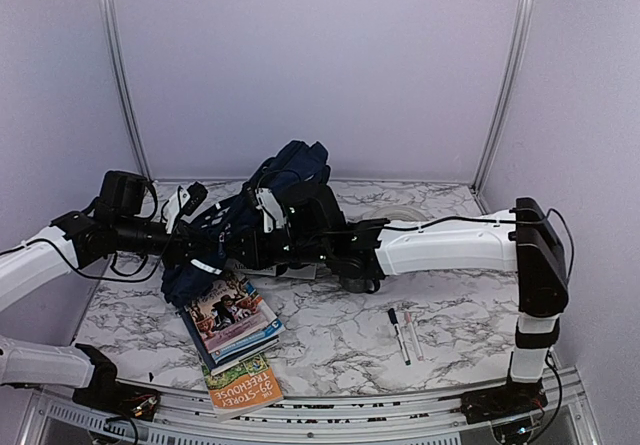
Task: Pack the student bag
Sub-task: Pick up the largest pocket of the bag from the student bag, then unzip the largest pocket of the student bag.
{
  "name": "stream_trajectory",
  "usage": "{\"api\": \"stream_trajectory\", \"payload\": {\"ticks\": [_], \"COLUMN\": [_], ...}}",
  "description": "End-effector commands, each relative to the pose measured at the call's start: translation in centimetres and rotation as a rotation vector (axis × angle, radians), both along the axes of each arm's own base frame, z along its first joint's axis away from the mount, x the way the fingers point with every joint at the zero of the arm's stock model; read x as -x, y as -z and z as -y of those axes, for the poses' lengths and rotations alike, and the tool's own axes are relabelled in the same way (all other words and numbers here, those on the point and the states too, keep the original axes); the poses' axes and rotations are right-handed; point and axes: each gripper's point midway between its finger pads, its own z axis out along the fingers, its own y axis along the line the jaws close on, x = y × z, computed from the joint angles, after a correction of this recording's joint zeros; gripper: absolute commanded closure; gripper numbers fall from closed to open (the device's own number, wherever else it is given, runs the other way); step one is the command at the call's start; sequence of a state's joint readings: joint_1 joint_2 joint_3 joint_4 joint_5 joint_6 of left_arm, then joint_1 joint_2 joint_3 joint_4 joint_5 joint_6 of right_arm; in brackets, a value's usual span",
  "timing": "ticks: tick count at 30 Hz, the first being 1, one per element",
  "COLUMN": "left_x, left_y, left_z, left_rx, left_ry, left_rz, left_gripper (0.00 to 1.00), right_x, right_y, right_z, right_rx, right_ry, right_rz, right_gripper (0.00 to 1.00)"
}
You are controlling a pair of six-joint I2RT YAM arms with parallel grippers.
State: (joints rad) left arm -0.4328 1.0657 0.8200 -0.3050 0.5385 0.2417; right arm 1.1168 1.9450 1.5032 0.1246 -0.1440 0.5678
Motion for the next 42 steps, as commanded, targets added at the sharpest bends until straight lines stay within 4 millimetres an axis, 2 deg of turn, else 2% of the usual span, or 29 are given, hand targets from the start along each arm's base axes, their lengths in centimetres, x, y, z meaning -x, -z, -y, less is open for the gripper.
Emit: {"api": "stream_trajectory", "payload": {"ticks": [1, 5, 9, 11, 15, 19, 26, 29, 37, 40, 42], "left_x": [0.0, 0.0, 0.1, 0.2, 0.1, 0.0, -0.8, -1.0, -0.9, -0.8, -0.8], "left_y": [-2.4, -2.5, -2.5, -2.6, -2.6, -2.4, -1.5, -1.0, -1.0, -0.9, -0.7], "left_z": [0.9, 0.9, 0.9, 0.9, 0.9, 0.7, 0.0, -0.3, -0.2, -0.3, -0.4], "left_rx": [0.069, 0.072, 0.074, 0.075, 0.077, 0.065, 0.014, -0.013, -0.010, -0.018, -0.028], "left_ry": [0.040, 0.042, 0.041, 0.044, 0.046, 0.032, -0.014, -0.025, -0.014, -0.015, -0.013], "left_rz": [0.085, 0.086, 0.086, 0.089, 0.089, 0.094, 0.105, 0.108, 0.108, 0.115, 0.117], "left_gripper": [1.00, 1.00, 1.00, 1.00, 1.00, 1.00, 1.00, 1.00, 1.00, 1.00, 1.00], "right_x": [3.5, 2.7, 1.5, 1.3, 1.1, 1.6, 1.5, 0.4, -1.2, -2.8, -3.8], "right_y": [-3.9, -4.3, -4.2, -4.0, -3.9, -4.4, -6.1, -6.7, -6.0, -6.0, -6.9], "right_z": [-0.9, 0.1, -0.6, -0.9, -1.0, -0.5, 3.7, 6.1, 9.7, 11.7, 13.6], "right_rx": [-0.118, -0.155, -0.150, -0.151, -0.154, -0.143, -0.096, -0.059, 0.072, 0.113, 0.124], "right_ry": [-0.097, -0.035, -0.018, -0.019, -0.030, -0.057, -0.087, -0.066, -0.032, 0.007, 0.047], "right_rz": [0.117, 0.121, 0.119, 0.106, 0.090, 0.099, 0.077, 0.071, 0.102, 0.091, 0.102], "right_gripper": [0.76, 0.82, 0.86, 0.91, 1.00, 1.00, 1.00, 1.00, 1.00, 1.00, 1.00]}}
